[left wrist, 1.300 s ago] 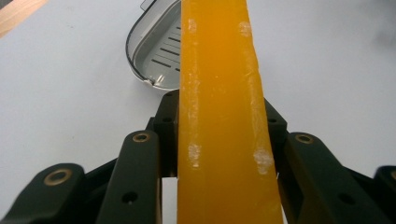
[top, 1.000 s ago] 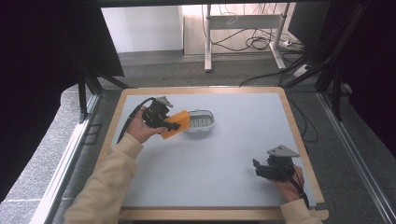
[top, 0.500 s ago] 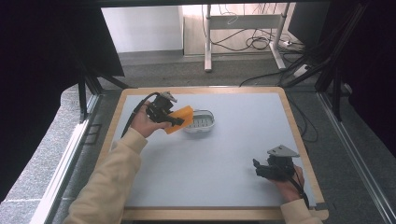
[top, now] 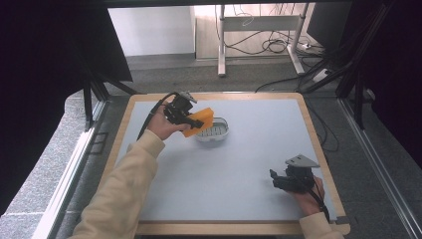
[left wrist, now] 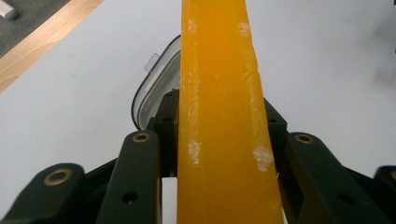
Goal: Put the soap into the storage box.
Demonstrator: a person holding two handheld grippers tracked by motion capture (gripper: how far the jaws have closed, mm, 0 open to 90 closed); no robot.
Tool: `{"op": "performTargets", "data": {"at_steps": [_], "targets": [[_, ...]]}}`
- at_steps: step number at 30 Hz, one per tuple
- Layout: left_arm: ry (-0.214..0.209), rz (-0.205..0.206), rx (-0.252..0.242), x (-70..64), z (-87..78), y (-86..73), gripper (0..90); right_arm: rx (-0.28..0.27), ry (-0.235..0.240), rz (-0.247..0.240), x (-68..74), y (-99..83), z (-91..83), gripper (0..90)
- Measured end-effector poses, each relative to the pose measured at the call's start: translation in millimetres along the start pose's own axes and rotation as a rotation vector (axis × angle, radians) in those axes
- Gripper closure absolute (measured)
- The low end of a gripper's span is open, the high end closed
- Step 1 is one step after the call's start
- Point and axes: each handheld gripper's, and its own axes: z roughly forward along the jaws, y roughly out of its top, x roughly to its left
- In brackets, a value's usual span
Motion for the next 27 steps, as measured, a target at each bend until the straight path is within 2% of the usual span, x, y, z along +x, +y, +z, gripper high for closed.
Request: {"op": "performTargets", "data": {"at_steps": [7, 27], "targets": [[-0.027, 0.033, -0.006, -0.4, 9.7, 9.5, 62.0, 0.002, 0.001, -0.001, 0.0, 0.0, 0.2, 20.0], [-0.074, 0.059, 0.032, 5.4, 44.7, 20.8, 62.0, 0.005, 0.0, 0.005, -1.7, -1.2, 0.6, 20.0]]}}
